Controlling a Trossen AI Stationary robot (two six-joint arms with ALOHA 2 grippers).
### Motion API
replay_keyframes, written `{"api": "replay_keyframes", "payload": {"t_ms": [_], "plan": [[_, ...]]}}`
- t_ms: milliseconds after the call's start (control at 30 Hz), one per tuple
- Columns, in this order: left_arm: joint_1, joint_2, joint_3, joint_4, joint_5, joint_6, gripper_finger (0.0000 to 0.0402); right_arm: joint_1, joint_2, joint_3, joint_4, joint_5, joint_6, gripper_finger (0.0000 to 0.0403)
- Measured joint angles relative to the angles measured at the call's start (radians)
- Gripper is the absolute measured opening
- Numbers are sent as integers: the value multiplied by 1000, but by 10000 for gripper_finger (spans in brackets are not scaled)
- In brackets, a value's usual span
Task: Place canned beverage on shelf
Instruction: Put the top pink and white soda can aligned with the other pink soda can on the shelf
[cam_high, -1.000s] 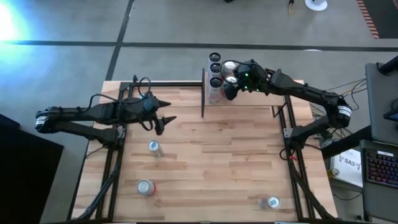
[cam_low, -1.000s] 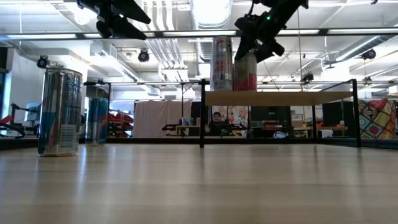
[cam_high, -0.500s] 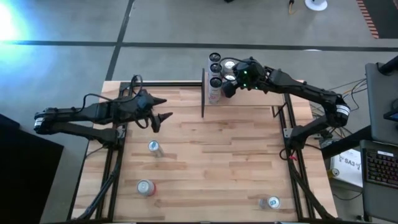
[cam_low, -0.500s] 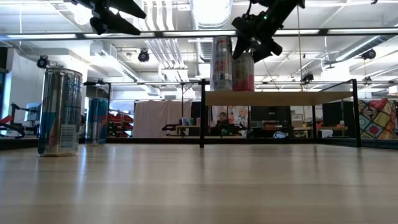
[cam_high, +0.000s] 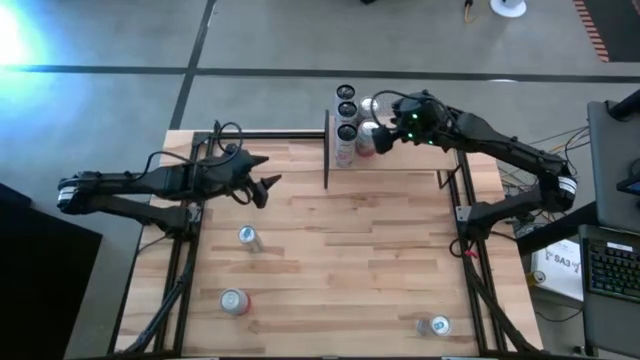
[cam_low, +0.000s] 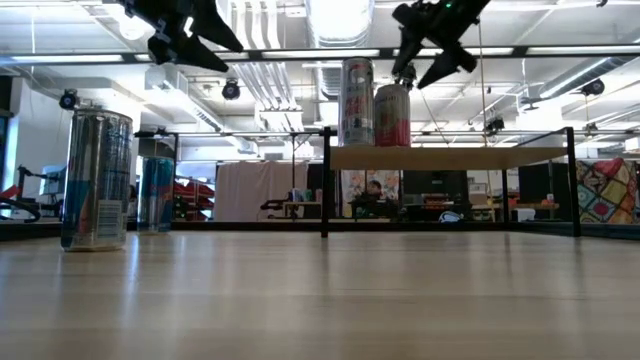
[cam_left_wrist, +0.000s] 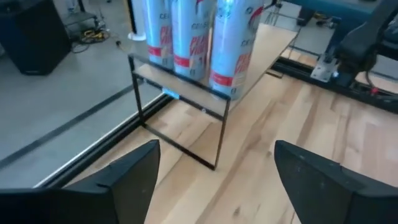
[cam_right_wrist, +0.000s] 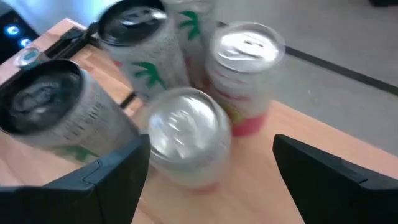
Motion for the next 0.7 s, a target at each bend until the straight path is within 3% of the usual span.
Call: {"api": "replay_keyframes", "payload": {"t_ms": [400, 700], "plan": [[64, -45, 63, -41, 24, 132, 231, 108, -143, -170, 7, 15, 106, 296], [103, -51, 62, -81, 45, 145, 192, 169, -101, -360, 301, -5, 198, 233]]}}
